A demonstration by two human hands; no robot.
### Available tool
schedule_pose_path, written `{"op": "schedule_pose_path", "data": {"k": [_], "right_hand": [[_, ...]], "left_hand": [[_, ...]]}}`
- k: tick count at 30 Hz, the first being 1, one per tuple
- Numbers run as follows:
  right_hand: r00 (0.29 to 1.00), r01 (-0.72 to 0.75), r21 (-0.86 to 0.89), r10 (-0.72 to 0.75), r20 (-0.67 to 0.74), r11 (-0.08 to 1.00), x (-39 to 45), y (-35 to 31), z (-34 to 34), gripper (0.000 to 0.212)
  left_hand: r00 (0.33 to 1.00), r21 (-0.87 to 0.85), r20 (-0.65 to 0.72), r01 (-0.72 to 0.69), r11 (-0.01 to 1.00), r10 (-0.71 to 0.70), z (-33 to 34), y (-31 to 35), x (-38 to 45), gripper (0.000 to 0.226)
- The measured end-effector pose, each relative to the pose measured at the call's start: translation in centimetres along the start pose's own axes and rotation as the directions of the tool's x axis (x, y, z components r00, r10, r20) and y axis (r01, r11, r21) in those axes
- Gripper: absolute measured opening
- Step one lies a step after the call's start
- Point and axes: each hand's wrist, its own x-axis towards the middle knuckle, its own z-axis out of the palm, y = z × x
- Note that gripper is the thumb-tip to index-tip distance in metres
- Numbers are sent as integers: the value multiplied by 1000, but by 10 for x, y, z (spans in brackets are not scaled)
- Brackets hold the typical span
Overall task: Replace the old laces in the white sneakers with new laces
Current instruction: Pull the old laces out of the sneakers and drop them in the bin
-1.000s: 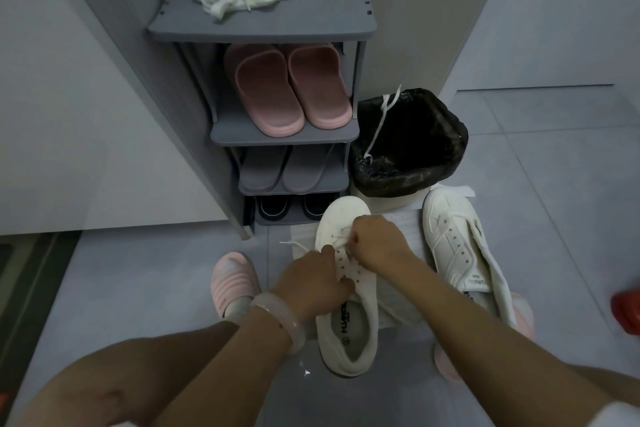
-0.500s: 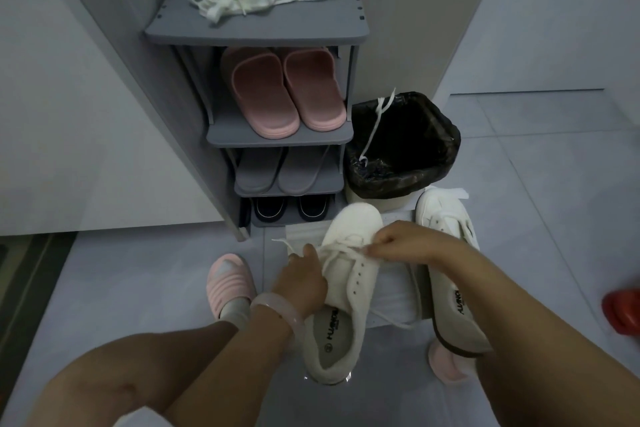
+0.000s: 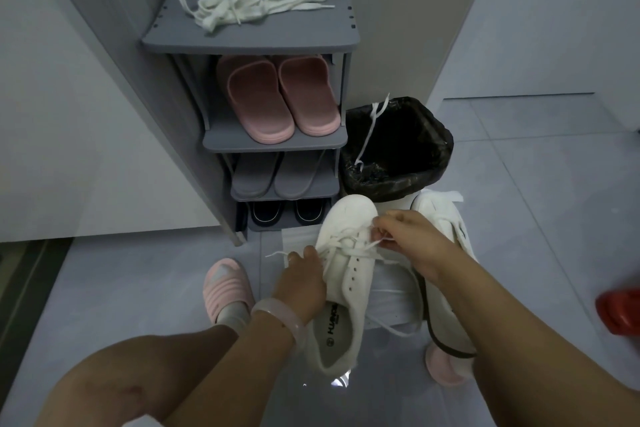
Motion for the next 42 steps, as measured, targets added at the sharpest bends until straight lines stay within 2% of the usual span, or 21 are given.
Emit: {"op": "schedule_pose_path", "data": {"k": [2, 4, 6, 8, 10, 14, 15, 17, 19, 21, 24, 27, 29, 31, 32, 33, 35, 37, 39, 40, 42], "right_hand": [[1000, 27, -33, -28, -12, 999, 0, 1, 2, 33], [989, 128, -340, -143, -19, 932, 2, 3, 2, 30], [967, 214, -683, -249, 49, 698, 4, 3, 1, 22], [952, 223, -869, -290, 97, 441, 6, 1, -5, 18], [935, 215, -913, -343, 90, 346, 9, 1, -18, 17], [830, 391, -846, -537, 152, 364, 6, 4, -24, 27], [771, 464, -824, -606, 195, 325, 3, 3, -20, 19], [674, 516, -846, -673, 304, 134, 0, 9, -12, 9], [772, 444, -894, -530, 350, 56, -1, 20, -2, 20], [874, 355, -933, -377, 306, 65, 2, 34, 0, 32], [850, 366, -930, -415, 325, 22, 1, 41, 10, 27], [741, 394, -910, -629, 233, 128, 2, 36, 14, 7], [697, 314, -834, -706, -123, 454, 5, 24, -1, 9], [628, 240, -583, -582, -517, 776, 7, 8, -26, 20], [620, 202, -503, -507, -599, 841, 9, 4, -38, 18], [660, 148, -502, -462, -592, 852, 9, 2, -45, 17], [759, 149, -649, -507, -408, 746, 7, 2, -43, 31], [761, 301, -840, -644, -73, 451, 4, 11, -27, 37], [723, 365, -917, -670, 170, 162, 6, 25, -11, 33], [726, 373, -924, -647, 232, 88, 6, 30, -4, 32], [756, 371, -926, -600, 260, 66, 1, 39, 9, 32]], "left_hand": [[1000, -11, 3, 17, 1000, -17, 1, 1, 0, 32], [999, -43, 18, 49, 998, -48, 2, 1, 2, 34], [996, -75, 26, 81, 994, -80, 1, 0, 3, 34], [996, -66, 29, 85, 994, -84, -1, -2, 3, 34], [997, -28, 46, 58, 998, -57, -1, -3, 3, 33], [997, 35, 78, -5, 999, 3, 5, -4, 5, 30], [998, 46, 69, -10, 999, 7, 5, -3, 5, 30], [1000, 76, 30, -4, 997, 1, 7, -1, 4, 28], [1000, 77, 7, 8, 997, -9, 8, 0, 2, 28], [1000, 71, 4, 20, 997, -20, 8, 0, 1, 28], [1000, 103, -11, 17, 995, -16, 6, 1, 1, 32], [996, 249, -87, 32, 968, -11, 4, 0, -1, 35], [994, 290, -99, 62, 955, -35, 4, -1, 0, 33], [996, 295, -69, 74, 953, -56, 5, 0, 1, 33], [997, 298, -60, 71, 952, -55, 5, 1, 0, 34], [997, 305, -61, 62, 950, -46, 5, 3, 0, 35], [997, 326, -77, 41, 945, -17, 4, 4, 1, 40], [996, 351, -88, 30, 936, 1, 3, 3, 1, 49], [996, 345, -93, 20, 938, 13, 5, 0, 4, 55], [996, 313, -89, 9, 950, 19, 6, -1, 5, 55], [995, 198, -90, -15, 980, 34, 8, -3, 7, 50]]}}
